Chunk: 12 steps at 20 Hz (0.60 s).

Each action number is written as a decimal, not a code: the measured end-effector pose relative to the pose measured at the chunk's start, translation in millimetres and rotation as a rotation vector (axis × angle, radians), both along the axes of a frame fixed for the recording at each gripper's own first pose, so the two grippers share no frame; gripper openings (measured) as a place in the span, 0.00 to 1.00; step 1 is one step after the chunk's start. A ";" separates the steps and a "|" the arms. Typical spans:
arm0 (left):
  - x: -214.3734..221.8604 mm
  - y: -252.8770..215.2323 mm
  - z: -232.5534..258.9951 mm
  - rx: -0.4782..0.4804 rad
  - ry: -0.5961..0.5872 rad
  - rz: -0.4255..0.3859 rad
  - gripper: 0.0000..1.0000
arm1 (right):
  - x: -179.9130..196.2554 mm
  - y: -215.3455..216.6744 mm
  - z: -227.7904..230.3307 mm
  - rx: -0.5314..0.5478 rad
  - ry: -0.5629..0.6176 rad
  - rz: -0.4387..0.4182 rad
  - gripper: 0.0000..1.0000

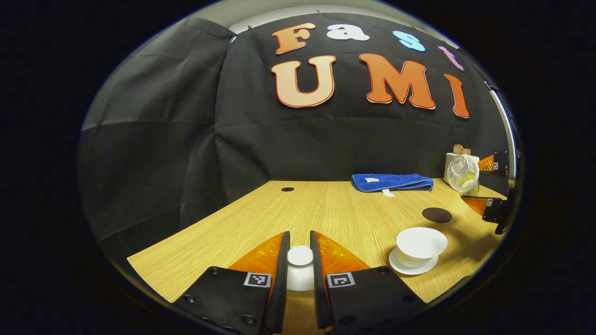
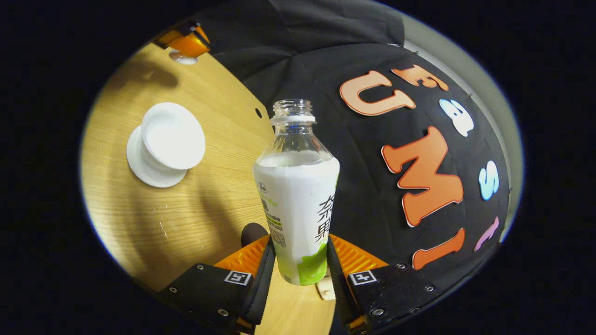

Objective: Open the teacup lid with one hand, grasp the water bottle and pour water into the teacup with the other hand; after pouring, place the water bottle on the coaster and then close the teacup lid.

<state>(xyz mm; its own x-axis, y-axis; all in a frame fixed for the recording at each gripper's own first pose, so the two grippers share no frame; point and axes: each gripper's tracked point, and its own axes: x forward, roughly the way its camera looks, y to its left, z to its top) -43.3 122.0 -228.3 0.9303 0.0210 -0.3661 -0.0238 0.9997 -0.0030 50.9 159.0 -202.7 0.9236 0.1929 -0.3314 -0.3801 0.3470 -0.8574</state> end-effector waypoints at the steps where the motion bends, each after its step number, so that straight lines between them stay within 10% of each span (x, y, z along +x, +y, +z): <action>1: -0.1 0.8 -1.8 -0.002 0.002 0.003 0.29 | -1.5 0.9 1.1 -0.034 -0.011 0.012 0.62; 12: -3.3 7.0 -3.8 -0.004 0.008 0.006 0.29 | 0.5 5.8 2.3 -0.278 -0.099 0.158 0.61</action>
<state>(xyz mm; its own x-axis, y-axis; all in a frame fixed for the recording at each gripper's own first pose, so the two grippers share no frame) -46.6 129.0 -232.1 0.9273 0.0253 -0.3735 -0.0300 0.9995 -0.0067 51.4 164.7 -200.4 0.9196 0.2514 -0.3018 -0.3210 0.0381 -0.9463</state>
